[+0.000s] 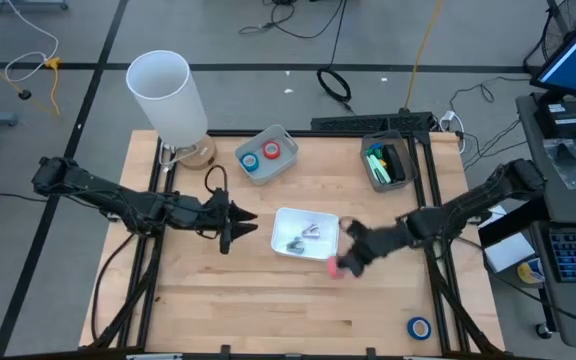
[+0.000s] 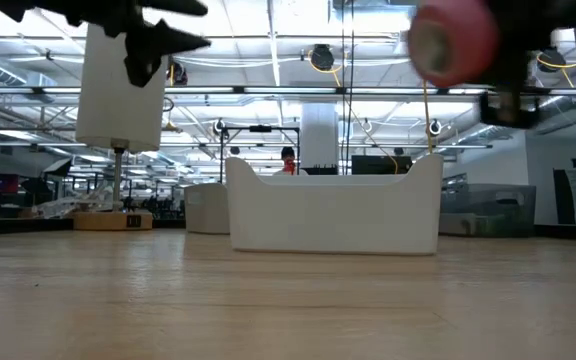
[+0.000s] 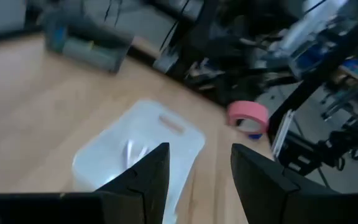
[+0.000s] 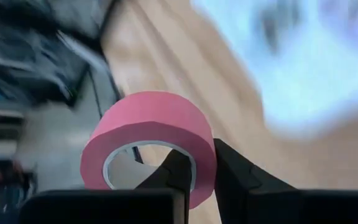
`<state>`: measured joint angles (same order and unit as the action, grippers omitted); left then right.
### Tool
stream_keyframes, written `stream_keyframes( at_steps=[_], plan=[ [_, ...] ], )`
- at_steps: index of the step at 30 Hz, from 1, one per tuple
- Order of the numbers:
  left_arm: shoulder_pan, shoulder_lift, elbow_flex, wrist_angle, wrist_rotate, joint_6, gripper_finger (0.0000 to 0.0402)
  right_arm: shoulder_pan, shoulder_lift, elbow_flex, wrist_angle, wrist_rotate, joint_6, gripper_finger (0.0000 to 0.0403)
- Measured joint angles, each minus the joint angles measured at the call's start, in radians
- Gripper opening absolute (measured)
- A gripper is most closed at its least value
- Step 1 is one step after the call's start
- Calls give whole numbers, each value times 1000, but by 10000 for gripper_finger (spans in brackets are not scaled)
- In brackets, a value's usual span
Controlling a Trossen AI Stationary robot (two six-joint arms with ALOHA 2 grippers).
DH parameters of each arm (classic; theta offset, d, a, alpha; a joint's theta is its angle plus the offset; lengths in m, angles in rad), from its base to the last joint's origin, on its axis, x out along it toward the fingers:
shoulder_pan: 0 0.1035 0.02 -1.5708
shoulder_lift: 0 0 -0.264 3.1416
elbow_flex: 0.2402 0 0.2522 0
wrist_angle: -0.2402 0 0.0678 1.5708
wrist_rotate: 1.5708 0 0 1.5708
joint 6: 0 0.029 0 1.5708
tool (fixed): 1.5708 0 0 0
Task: Pick and place Stapler, Stapler remover, tape
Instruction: Put the pink tape into the gray bin
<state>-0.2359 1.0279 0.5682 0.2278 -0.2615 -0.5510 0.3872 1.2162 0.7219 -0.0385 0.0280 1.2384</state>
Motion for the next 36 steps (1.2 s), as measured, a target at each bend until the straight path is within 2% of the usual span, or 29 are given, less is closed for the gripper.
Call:
stream_keyframes(
  at_steps=[2,8,12,17,21,27,33,36],
  plan=[
    [0,0,0,56,0,50,170,-68,-19,0,75,31,-102,31],
    [0,0,0,189,0,71,170,-255,-4,1,346,28,-309,31],
    [0,0,0,213,0,60,170,-328,40,1,506,22,-364,31],
    [0,15,0,244,-1,38,170,-364,122,22,642,1,-372,31],
    [-2,64,2,311,-1,18,170,-376,206,96,665,-34,-398,31],
    [-8,142,50,320,0,19,170,-403,315,221,661,-127,-429,31],
    [-17,167,86,310,0,38,170,-421,371,295,609,-211,-442,31],
    [-17,165,92,319,-1,44,170,-421,393,316,609,-218,-441,31]
  ],
)
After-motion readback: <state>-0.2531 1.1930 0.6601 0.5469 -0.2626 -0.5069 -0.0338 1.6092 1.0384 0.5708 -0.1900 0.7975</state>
